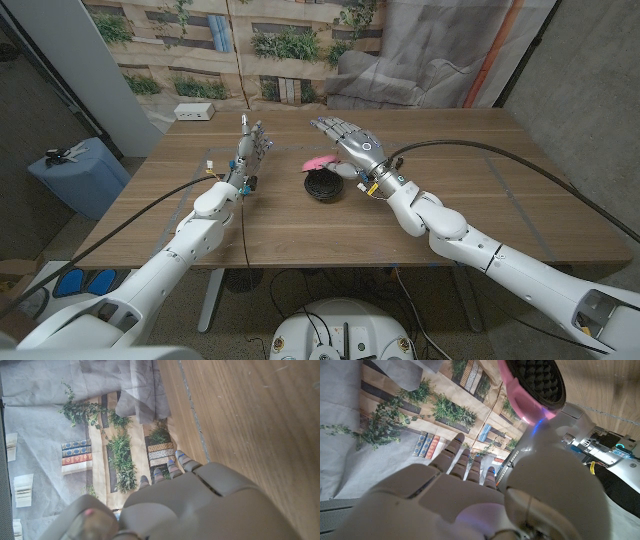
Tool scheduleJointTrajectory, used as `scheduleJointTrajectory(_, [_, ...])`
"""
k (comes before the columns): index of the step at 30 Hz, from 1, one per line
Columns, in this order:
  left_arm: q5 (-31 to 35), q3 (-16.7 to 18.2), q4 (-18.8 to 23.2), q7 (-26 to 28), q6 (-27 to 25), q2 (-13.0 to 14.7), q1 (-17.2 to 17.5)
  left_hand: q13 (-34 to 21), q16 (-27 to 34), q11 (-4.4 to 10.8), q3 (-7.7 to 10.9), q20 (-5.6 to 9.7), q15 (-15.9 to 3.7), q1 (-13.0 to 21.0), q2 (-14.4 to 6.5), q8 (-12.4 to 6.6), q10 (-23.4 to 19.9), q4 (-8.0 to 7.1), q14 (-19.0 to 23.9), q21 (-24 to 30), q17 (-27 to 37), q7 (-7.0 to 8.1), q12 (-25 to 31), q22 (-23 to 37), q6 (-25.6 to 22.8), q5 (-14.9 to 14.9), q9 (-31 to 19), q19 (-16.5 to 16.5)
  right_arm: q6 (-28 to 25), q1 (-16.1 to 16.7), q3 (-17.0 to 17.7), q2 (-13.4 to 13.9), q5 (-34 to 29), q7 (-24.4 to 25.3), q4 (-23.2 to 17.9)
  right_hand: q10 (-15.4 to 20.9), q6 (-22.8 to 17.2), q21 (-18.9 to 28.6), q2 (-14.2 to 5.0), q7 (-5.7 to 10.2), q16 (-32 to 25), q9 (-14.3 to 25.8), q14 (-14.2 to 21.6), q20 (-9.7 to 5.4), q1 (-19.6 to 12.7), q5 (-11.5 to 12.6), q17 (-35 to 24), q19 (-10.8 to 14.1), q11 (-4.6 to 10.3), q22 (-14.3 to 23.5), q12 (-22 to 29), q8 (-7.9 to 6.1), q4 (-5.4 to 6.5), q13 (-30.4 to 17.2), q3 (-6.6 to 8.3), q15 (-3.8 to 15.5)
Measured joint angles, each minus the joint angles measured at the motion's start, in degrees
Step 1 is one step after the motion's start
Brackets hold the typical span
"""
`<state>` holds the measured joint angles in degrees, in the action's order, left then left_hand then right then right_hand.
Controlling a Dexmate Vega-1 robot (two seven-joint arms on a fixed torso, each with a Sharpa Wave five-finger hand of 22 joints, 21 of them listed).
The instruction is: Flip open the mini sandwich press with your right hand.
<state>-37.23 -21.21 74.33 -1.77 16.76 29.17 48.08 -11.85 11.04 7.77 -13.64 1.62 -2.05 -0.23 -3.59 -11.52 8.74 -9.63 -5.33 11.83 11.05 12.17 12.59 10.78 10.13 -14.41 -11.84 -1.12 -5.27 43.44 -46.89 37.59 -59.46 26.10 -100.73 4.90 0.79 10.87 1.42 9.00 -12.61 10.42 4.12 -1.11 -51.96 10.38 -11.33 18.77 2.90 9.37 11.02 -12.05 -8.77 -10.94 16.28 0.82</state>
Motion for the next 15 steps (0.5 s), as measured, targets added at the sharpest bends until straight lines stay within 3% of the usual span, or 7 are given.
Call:
scheduleJointTrajectory(6, [0.0,0.0,0.0,0.0,0.0,0.0,0.0,0.0,0.0,0.00,0.00,0.00,0.00,0.0,0.0,0.00,0.0,0.00,0.0,0.0,0.0,0.00,0.0,0.0,0.0,0.0,0.0,0.0,0.6,-0.8,-0.1,-0.2,0.7,0.1,0.7,3.2,-2.1,0.0,-0.23,0.50,-0.4,0.0,1.7,0.04,0.2,0.0,-0.2,0.9,0.66,0.0,0.9,-0.69,0.00,-0.1,0.00,0.61])
scheduleJointTrajectory(15, [0.0,0.0,0.1,0.0,0.0,0.0,0.0,0.0,0.0,0.00,0.00,0.00,0.00,0.0,0.0,0.00,0.0,0.00,0.0,0.0,0.0,0.00,0.0,0.0,0.0,0.0,0.0,0.0,2.0,-2.1,-0.3,-0.5,2.1,-0.1,1.7,9.4,-8.4,0.4,-0.76,1.44,-2.4,0.1,7.4,-0.92,0.8,0.0,-0.5,5.1,1.62,0.0,2.0,-2.16,0.00,-0.1,0.00,1.43])
